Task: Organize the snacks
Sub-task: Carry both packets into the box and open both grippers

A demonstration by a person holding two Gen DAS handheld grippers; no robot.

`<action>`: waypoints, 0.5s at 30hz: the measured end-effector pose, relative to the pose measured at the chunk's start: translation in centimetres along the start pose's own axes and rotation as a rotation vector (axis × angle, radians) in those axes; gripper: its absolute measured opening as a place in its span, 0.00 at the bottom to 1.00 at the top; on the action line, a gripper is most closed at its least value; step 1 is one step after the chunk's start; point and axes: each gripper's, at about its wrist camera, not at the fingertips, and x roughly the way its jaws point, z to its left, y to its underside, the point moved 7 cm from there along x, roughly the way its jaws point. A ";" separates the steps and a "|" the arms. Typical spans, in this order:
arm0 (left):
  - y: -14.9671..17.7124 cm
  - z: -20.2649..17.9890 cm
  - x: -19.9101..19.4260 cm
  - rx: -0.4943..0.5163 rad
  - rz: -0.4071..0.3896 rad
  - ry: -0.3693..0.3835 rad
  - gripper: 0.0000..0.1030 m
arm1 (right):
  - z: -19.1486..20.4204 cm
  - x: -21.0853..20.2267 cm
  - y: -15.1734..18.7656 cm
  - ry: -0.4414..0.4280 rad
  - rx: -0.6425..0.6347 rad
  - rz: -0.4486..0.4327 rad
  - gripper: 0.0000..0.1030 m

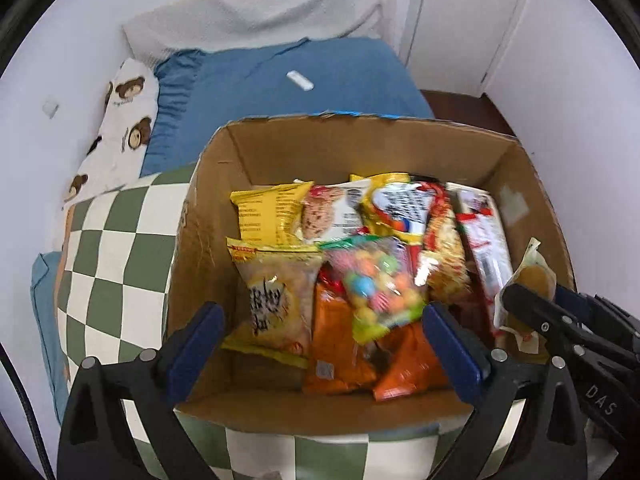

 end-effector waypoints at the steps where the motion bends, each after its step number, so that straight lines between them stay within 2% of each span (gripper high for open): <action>1: -0.5 0.5 0.6 -0.010 0.007 -0.006 0.98 | -0.2 1.1 -0.5 -0.001 0.002 0.017 0.44; 2: -0.7 0.6 0.8 -0.012 0.011 -0.007 0.98 | -0.9 1.4 -0.5 -0.003 0.005 0.042 0.44; 3: -0.9 0.8 1.1 -0.013 0.015 -0.006 0.98 | -1.3 2.3 -0.9 0.007 0.014 0.073 0.52; 4: -1.2 1.1 1.4 -0.016 0.018 -0.009 0.98 | -1.6 3.2 -1.0 0.029 0.032 0.100 0.76; 5: -1.3 1.2 1.5 -0.016 0.019 -0.012 0.98 | -1.9 3.7 -1.2 0.037 0.040 0.111 0.93; 15: -1.3 2.0 1.5 -0.021 0.029 -0.006 0.98 | -3.7 2.3 -1.1 0.183 0.022 0.118 0.97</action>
